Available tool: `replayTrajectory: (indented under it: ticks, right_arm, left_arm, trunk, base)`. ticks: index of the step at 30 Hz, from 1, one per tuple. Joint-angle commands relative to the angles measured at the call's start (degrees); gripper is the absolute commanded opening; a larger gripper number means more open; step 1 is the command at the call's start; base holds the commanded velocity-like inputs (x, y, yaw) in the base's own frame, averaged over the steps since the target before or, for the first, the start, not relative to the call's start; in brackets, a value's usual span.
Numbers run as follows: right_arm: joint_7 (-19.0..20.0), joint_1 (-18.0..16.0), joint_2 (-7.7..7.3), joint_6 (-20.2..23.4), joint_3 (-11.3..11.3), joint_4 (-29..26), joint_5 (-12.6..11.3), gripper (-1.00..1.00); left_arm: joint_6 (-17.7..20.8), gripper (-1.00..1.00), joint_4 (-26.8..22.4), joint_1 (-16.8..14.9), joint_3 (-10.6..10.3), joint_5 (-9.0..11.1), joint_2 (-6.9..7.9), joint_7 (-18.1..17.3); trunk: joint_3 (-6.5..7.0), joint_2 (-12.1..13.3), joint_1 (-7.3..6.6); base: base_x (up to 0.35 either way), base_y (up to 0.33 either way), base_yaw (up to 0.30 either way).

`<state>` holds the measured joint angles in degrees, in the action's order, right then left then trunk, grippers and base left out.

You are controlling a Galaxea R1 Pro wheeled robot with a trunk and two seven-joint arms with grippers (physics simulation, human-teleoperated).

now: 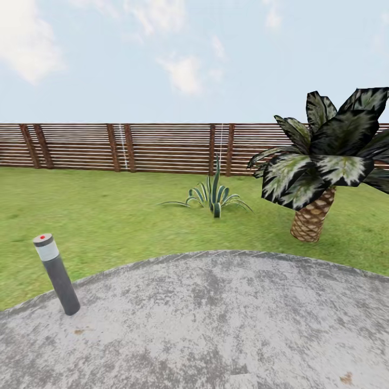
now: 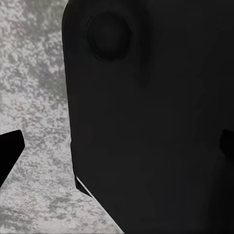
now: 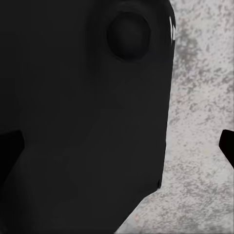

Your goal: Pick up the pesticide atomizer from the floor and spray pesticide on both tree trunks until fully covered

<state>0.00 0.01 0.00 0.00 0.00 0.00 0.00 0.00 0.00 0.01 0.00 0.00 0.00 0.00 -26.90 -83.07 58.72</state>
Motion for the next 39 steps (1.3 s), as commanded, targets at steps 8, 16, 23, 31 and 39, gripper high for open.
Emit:
replayTrajectory:
  ticks: [8, 16, 23, 31, 39]
  right_arm:
    - [-0.17, -0.23, 1.95, -0.07, 0.10, -1.56, 0.25, 1.00]
    - [-0.23, -0.27, 2.45, -0.15, 0.10, -2.27, 0.19, 1.00]
    - [-0.26, -0.27, 2.29, -1.91, -0.03, -2.74, 0.21, 1.00]
    - [-0.31, -0.30, 0.19, -4.48, -0.07, -5.33, 0.26, 1.00]
    - [-0.35, -0.43, -0.54, -22.24, -0.24, -20.43, 0.16, 1.00]
  left_arm:
    - [-0.36, 1.00, -0.13, -0.01, 0.09, 0.09, -0.09, -0.15]
    - [-0.35, 1.00, -0.09, -0.01, 0.09, 0.09, -0.09, -0.18]
    - [-1.61, 1.00, -0.99, -0.15, -0.25, -0.05, 0.08, -0.18]
    - [-4.18, 1.00, -3.58, -0.44, -0.23, -0.15, 0.94, 0.00]
    - [-16.73, 1.00, -9.22, -2.94, -0.18, -0.18, 0.93, 0.09]
  trunk:
    - [-0.03, -0.01, 0.00]
    - [-0.03, -0.01, 0.00]
    - [-0.03, -0.01, 0.00]
    - [-0.03, -0.01, 0.00]
    - [-0.03, -0.01, 0.00]
  base:
    - [0.000, 0.000, 0.000]
    - [0.000, 0.000, 0.000]
    - [0.000, 0.000, 0.000]
    - [0.000, 0.000, 0.000]
    - [0.000, 0.000, 0.000]
